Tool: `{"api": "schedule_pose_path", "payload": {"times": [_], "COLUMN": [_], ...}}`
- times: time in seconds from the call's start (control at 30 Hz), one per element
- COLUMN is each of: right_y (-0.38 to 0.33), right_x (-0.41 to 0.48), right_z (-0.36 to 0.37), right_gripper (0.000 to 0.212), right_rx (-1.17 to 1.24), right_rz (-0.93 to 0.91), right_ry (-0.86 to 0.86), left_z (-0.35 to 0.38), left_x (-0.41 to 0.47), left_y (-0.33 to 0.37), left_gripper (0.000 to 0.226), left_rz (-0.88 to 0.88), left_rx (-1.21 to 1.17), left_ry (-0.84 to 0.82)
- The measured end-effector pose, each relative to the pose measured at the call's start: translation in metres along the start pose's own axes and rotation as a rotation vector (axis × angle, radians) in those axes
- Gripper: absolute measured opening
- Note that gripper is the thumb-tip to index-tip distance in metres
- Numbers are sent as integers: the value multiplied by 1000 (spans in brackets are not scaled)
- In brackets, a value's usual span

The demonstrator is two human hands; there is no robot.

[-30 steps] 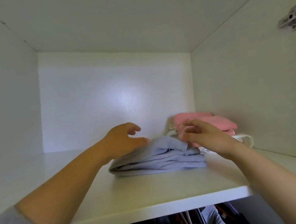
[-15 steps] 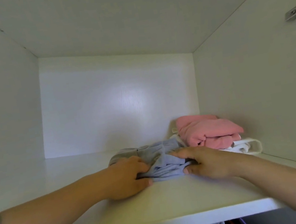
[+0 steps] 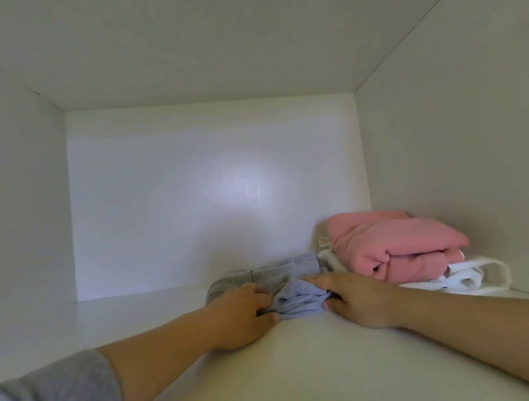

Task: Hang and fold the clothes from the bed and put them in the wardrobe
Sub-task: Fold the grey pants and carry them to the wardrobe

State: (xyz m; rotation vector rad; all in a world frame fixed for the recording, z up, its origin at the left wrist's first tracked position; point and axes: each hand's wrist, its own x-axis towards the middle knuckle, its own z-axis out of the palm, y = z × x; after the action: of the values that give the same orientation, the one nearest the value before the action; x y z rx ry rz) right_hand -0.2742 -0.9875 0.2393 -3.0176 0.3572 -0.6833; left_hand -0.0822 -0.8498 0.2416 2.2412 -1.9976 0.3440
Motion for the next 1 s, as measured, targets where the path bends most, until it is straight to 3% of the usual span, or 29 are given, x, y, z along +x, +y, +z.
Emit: {"api": "schedule_pose_path", "payload": {"times": [0.2, 0.37, 0.7, 0.77, 0.87, 1.0], "right_y": [5, 15, 29, 29, 27, 21], "right_x": [7, 20, 26, 27, 24, 20], "right_z": [10, 13, 21, 21, 21, 13], "right_gripper": [27, 26, 63, 63, 56, 55], "right_rx": [-418, -326, -108, -93, -65, -80], "right_rz": [145, 126, 242, 239, 230, 231], "right_ry": [184, 67, -137, -118, -75, -30], "left_z": [14, 15, 27, 30, 34, 22], "left_x": [27, 43, 60, 60, 56, 47], "left_y": [-6, -16, -24, -25, -23, -7], "left_gripper": [35, 30, 47, 42, 21, 18], "left_rz": [-19, -32, -51, -45, -9, 49], "left_rx": [24, 22, 8, -3, -7, 44], "left_ry": [-14, -19, -39, 12, 234, 372]}}
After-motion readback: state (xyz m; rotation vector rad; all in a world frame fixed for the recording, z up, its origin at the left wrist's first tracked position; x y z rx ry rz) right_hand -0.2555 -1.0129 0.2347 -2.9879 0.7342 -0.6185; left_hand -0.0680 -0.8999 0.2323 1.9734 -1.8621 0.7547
